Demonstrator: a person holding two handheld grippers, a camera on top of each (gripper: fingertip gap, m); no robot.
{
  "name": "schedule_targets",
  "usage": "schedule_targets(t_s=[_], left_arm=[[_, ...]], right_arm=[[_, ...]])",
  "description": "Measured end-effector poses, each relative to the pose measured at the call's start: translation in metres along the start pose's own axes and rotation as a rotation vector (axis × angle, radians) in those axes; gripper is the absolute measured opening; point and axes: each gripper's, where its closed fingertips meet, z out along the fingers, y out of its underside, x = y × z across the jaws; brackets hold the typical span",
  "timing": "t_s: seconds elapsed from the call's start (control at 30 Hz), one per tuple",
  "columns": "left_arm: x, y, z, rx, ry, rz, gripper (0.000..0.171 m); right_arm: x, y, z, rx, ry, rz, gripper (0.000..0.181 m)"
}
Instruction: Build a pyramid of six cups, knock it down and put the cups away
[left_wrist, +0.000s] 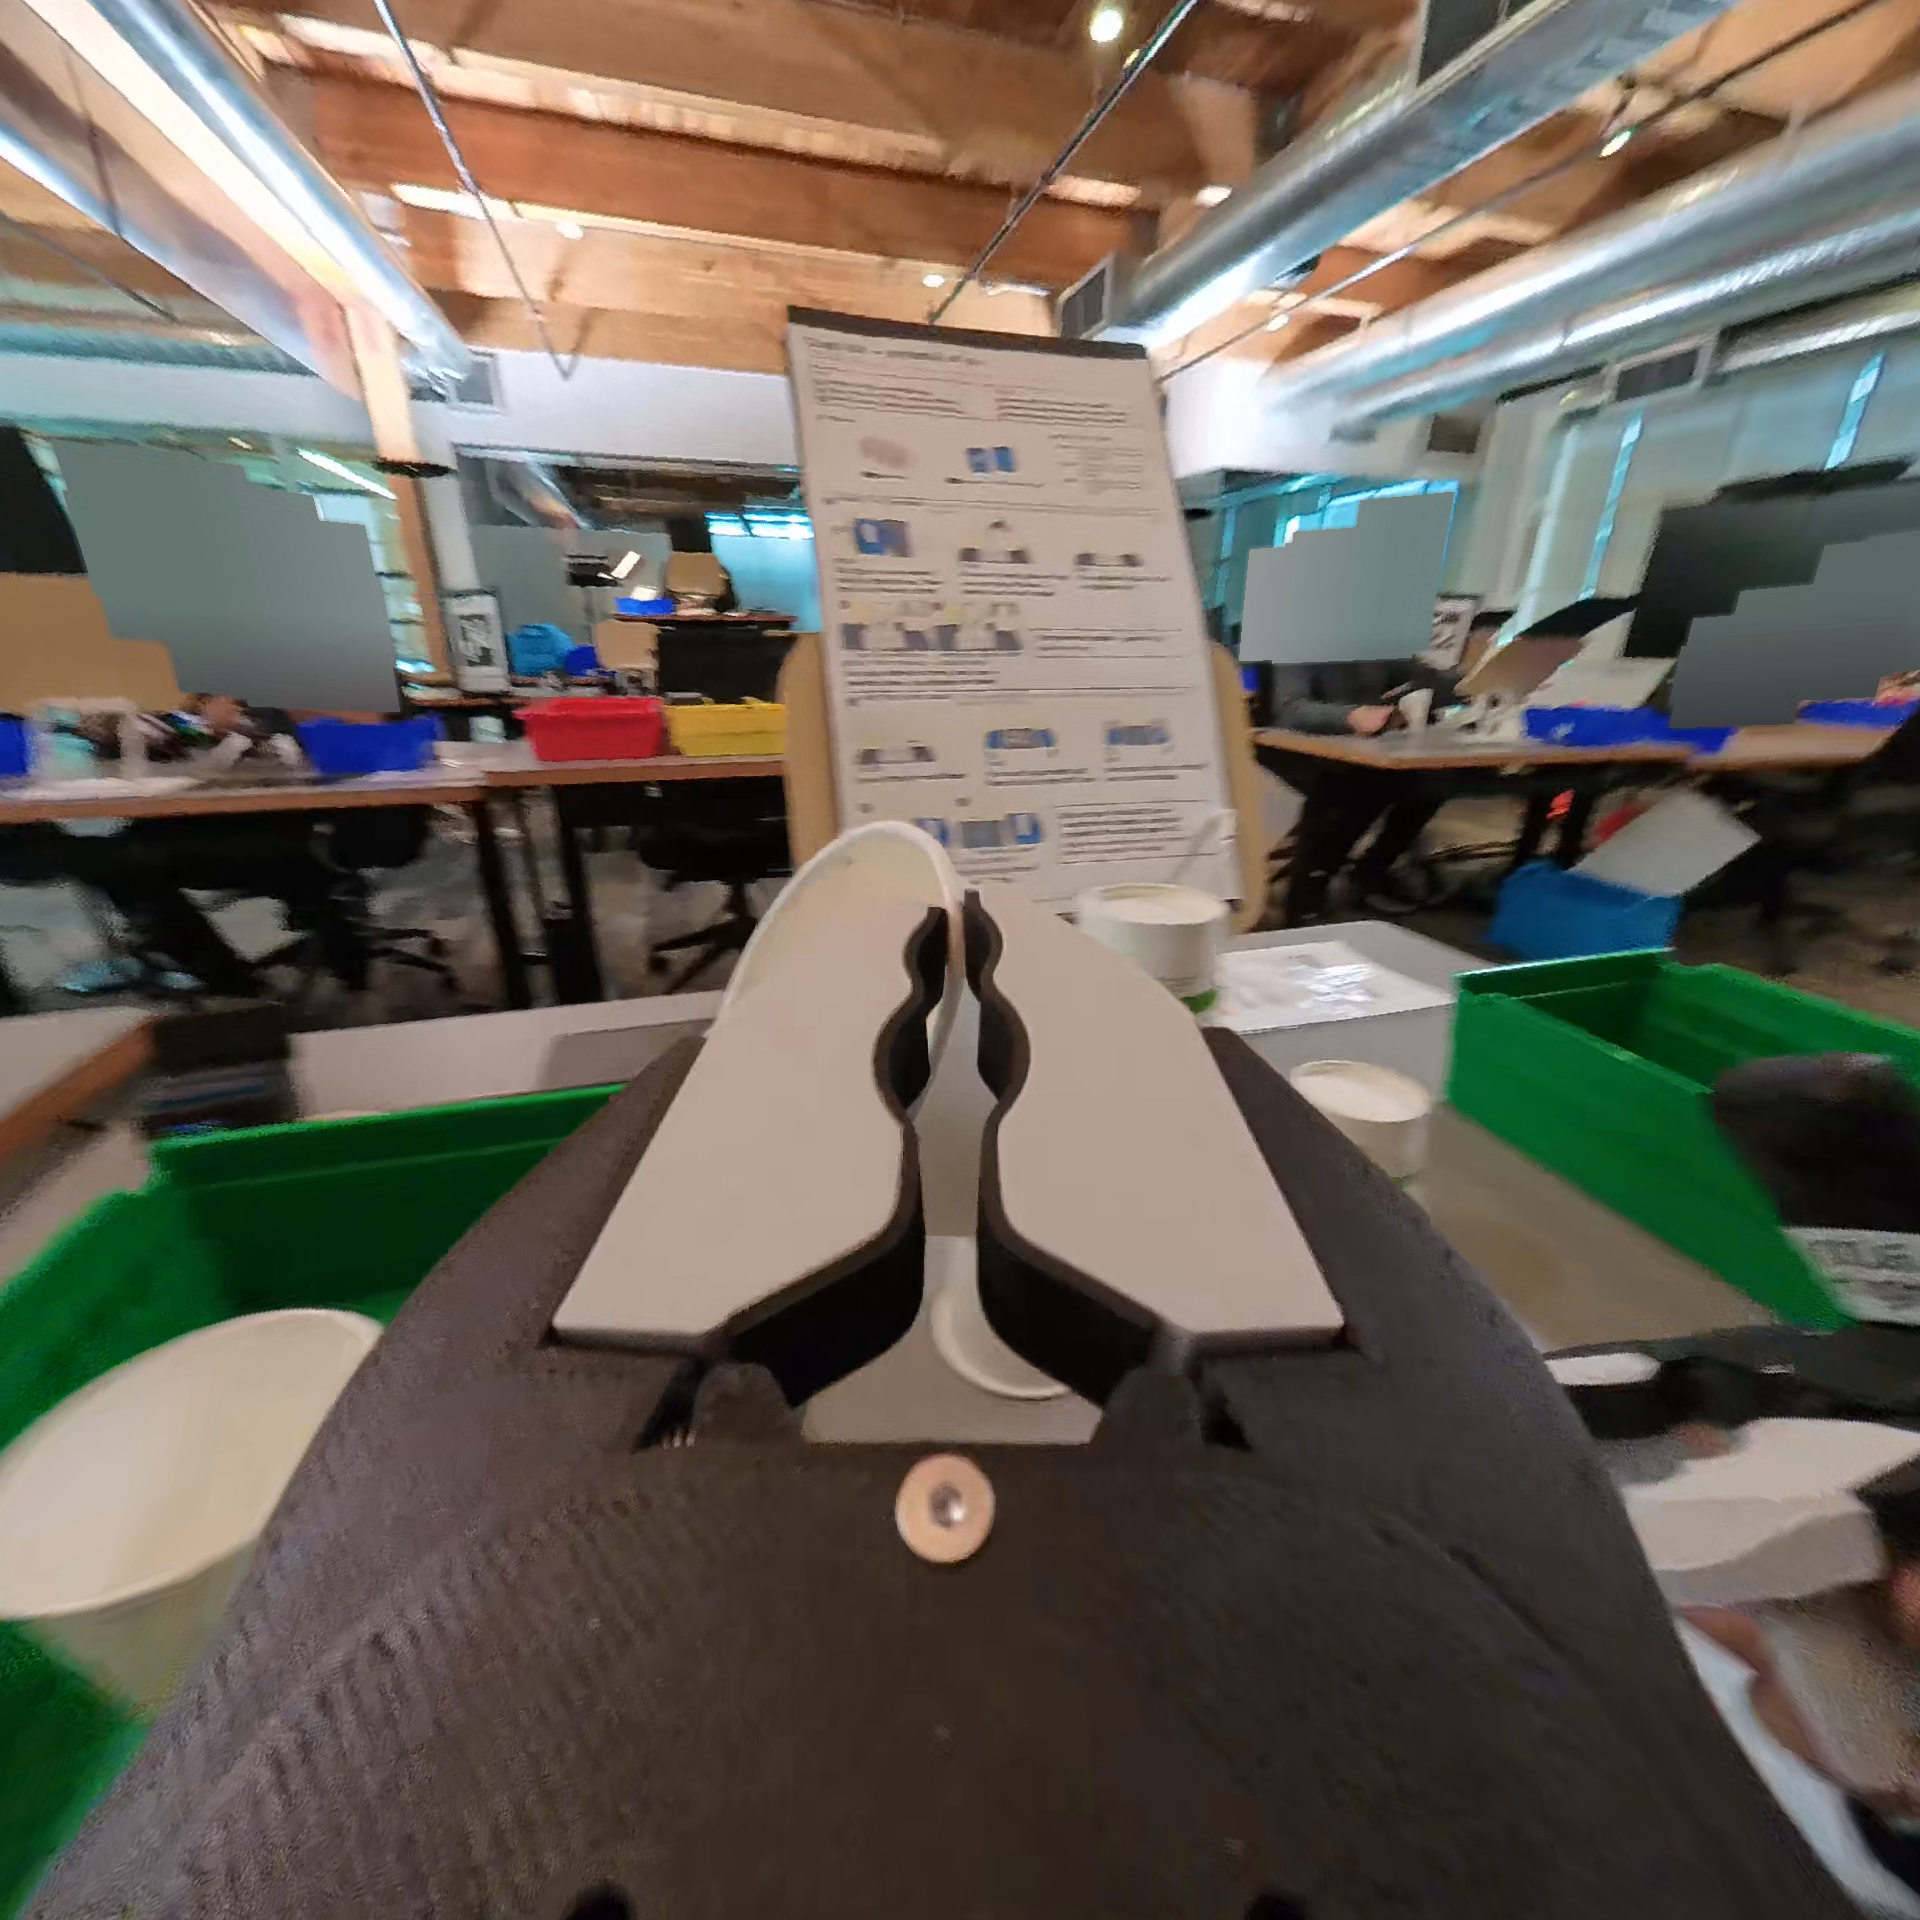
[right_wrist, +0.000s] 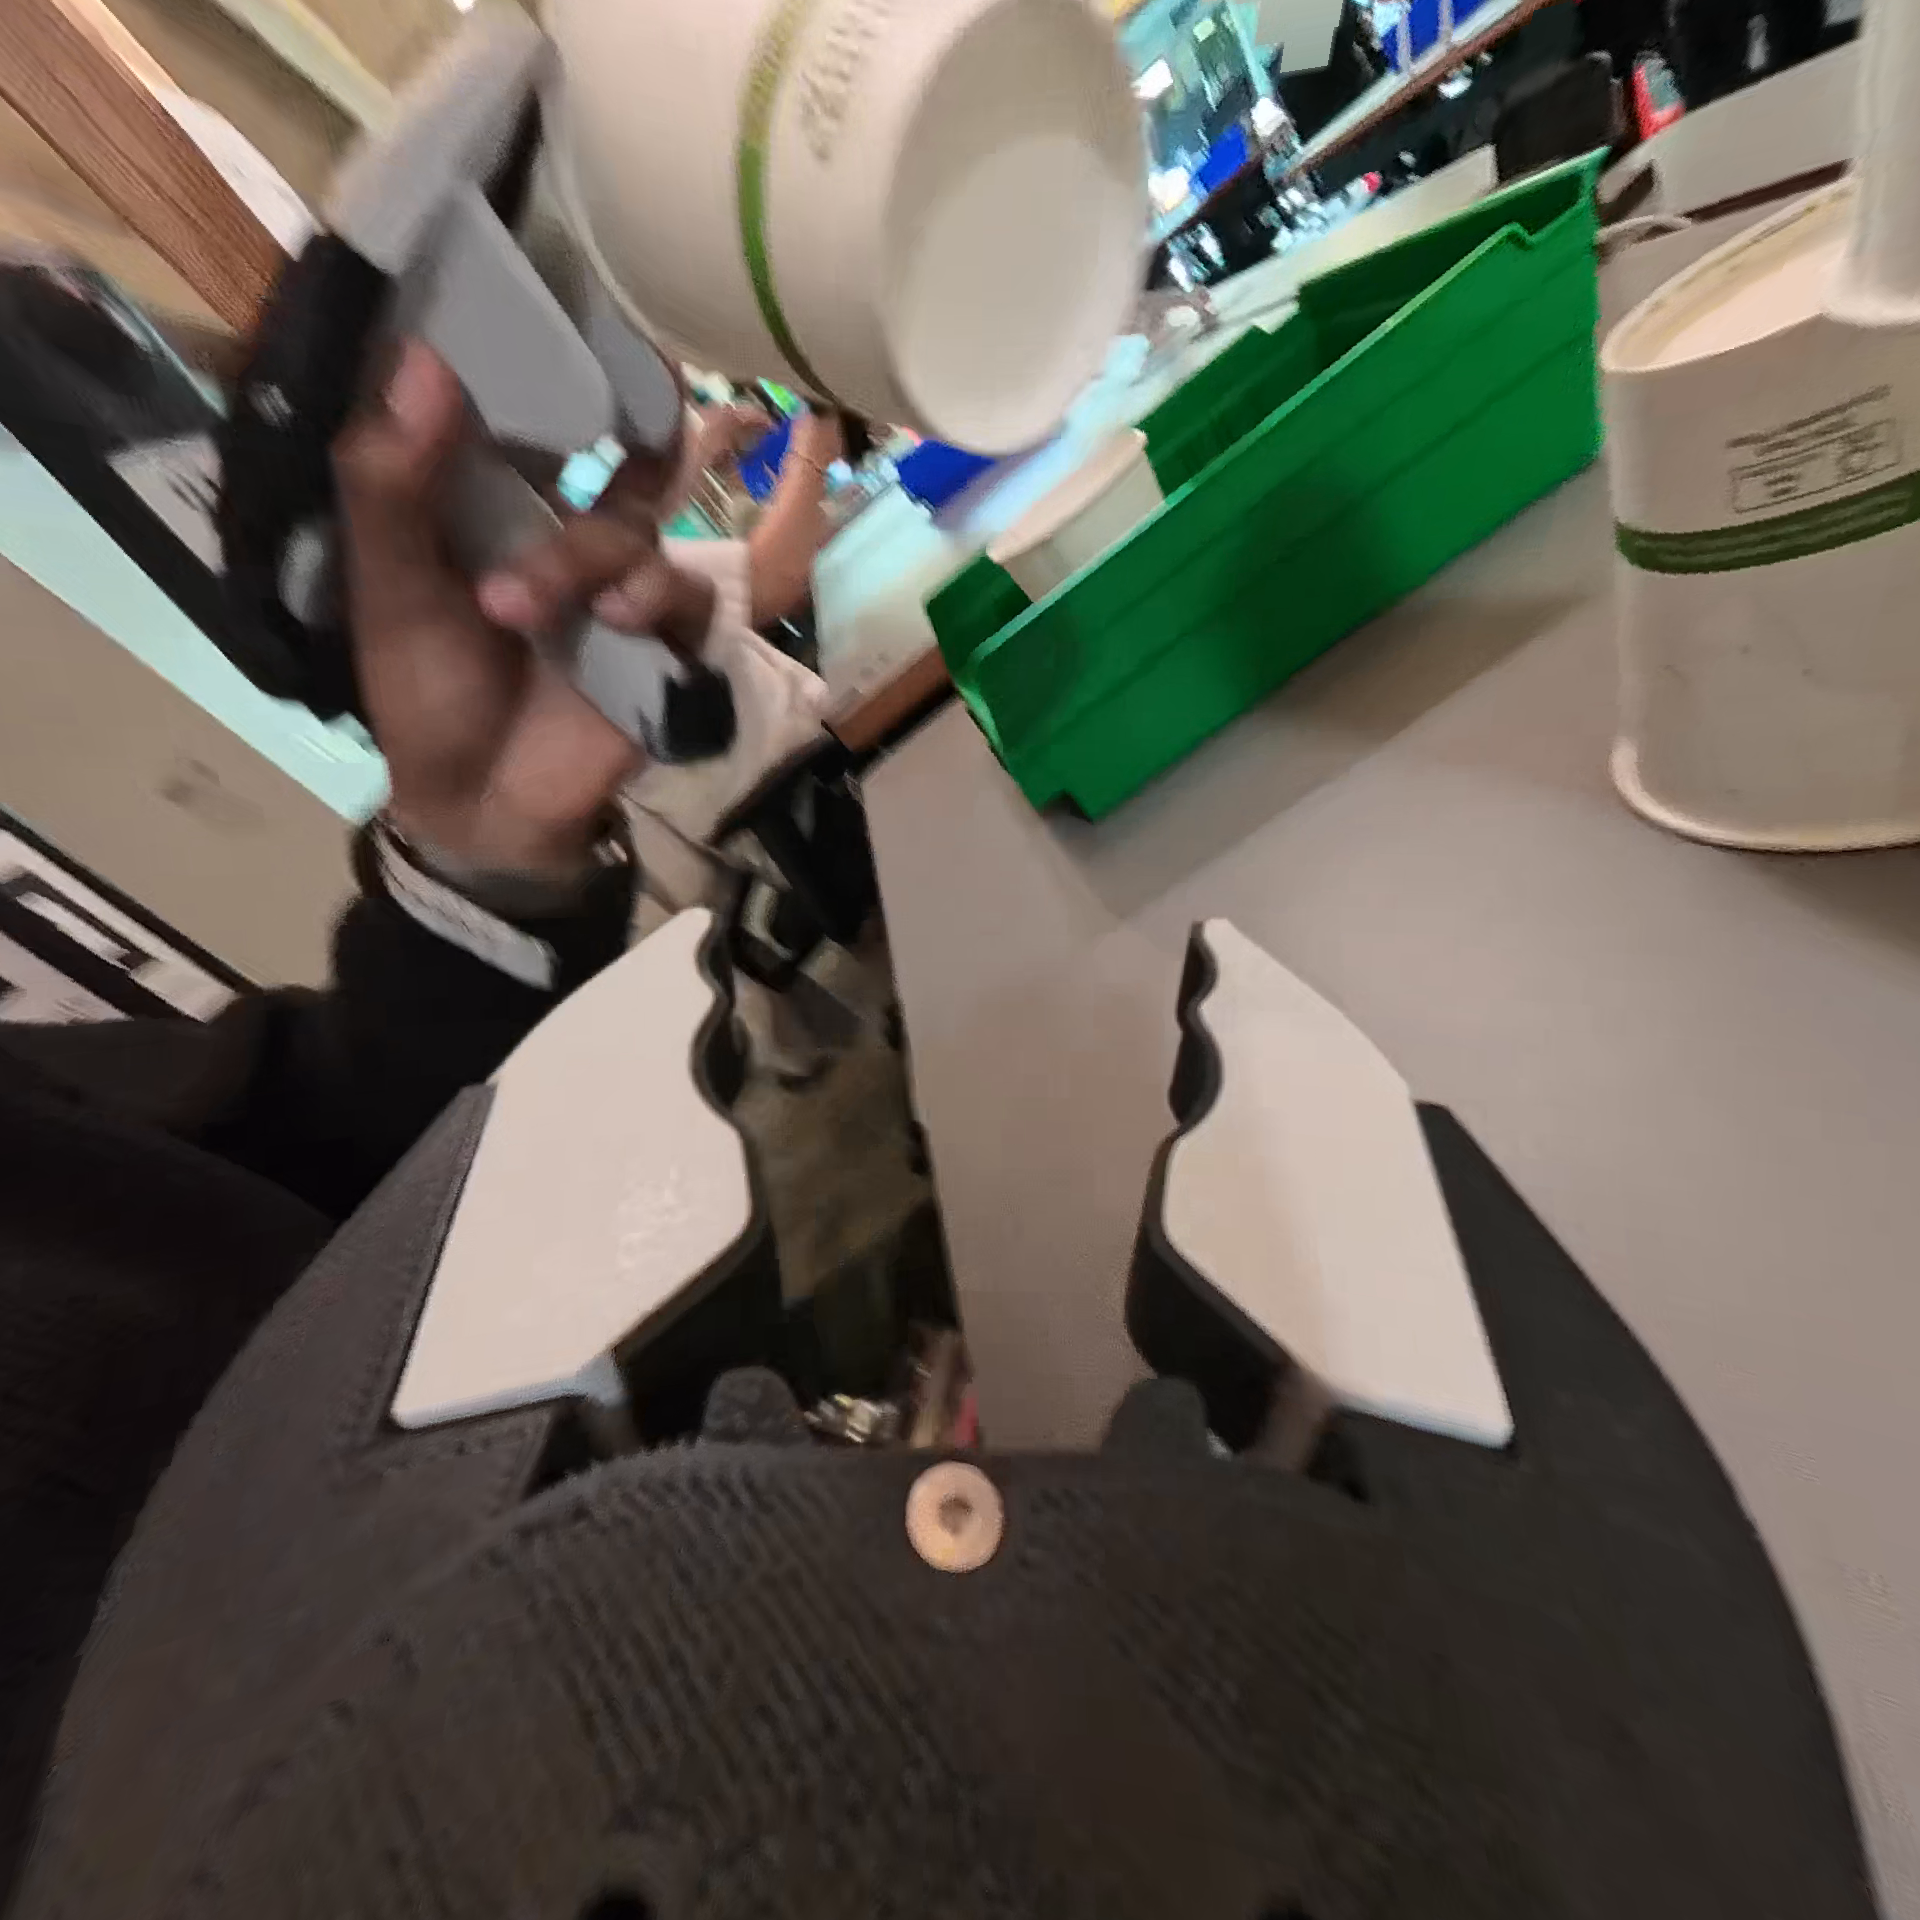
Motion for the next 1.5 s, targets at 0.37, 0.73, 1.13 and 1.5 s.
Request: schedule_targets(t_s=[0.37, 0.73, 1.13, 1.5], left_arm=[[0.127, 0.061, -0.001, -0.1, 0.286, -0.238, 0.004], [0.153, 0.109, -0.008, -0.221, 0.437, -0.32, 0.006], [0.15, 0.216, -0.009, -0.602, 0.474, -0.329, 0.03], [0.134, 0.221, -0.001, -0.586, 0.451, -0.27, 0.027]], right_arm=[[0.011, -0.047, -0.03, 0.378, -0.132, 0.324, 0.095], [0.043, -0.081, -0.083, 0.485, 0.007, 0.17, 0.079], [0.095, -0.069, -0.118, -0.043, 0.562, -0.481, 0.079], [0.097, -0.035, -0.097, -0.296, 0.636, -0.622, 0.084]])
